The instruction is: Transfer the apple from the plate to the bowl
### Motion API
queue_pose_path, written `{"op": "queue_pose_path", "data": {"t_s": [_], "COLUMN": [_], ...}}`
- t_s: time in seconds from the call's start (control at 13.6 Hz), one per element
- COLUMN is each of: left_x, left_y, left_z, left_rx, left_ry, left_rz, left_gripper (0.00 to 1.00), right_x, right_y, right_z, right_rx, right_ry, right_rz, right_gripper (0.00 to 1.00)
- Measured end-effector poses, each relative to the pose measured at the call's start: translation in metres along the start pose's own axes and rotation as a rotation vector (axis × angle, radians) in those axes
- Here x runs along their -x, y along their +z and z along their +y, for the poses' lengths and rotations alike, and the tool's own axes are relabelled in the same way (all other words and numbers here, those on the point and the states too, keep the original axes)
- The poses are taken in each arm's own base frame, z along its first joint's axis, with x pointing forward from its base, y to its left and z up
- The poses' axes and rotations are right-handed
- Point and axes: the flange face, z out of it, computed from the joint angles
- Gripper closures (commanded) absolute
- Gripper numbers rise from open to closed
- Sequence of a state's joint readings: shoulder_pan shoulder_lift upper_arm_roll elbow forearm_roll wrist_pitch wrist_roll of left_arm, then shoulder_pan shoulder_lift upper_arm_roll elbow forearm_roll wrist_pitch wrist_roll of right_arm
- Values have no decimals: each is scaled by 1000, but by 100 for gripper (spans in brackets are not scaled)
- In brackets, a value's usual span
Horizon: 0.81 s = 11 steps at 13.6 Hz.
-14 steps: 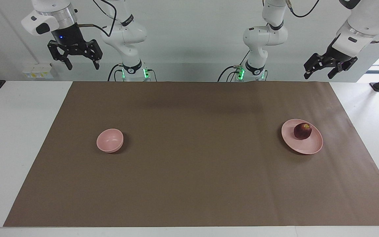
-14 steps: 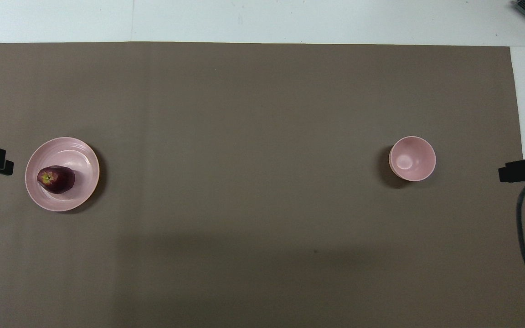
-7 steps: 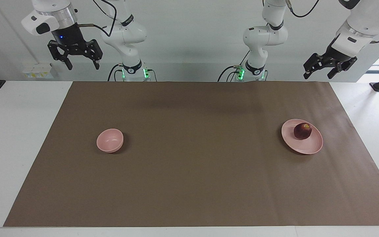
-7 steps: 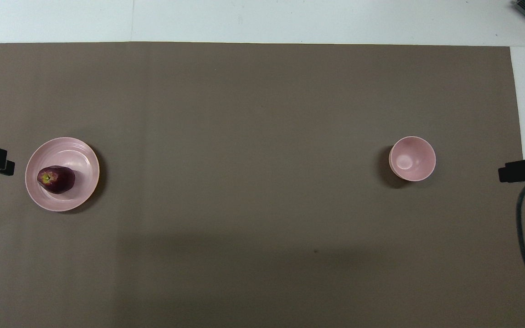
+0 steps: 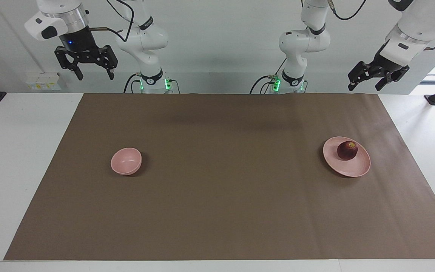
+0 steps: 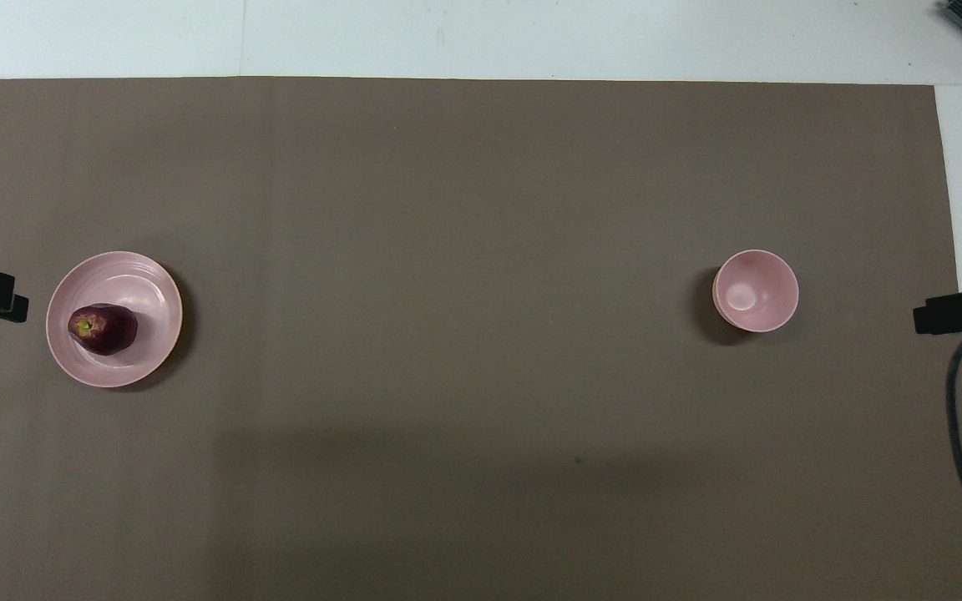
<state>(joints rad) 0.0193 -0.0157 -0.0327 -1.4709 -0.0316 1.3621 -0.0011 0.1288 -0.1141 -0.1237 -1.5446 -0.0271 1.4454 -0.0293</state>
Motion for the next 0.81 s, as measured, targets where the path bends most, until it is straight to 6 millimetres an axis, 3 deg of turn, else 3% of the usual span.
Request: {"op": "queue_pose_path", "data": {"t_s": [0.44, 0.81], "left_x": [-1, -11], "left_y": [5, 29], "left_z": [-2, -16], "left_rx": [1, 4], "left_ry": [26, 89], "left_rz": [-7, -6], "left_gripper": [0, 0], "right_x": [0, 0], "right_y": [0, 1], "right_z": [1, 8], "right_rx": [0, 0], "right_ry": [1, 16], "right_rz": [-1, -1], "right_gripper": [0, 0]}}
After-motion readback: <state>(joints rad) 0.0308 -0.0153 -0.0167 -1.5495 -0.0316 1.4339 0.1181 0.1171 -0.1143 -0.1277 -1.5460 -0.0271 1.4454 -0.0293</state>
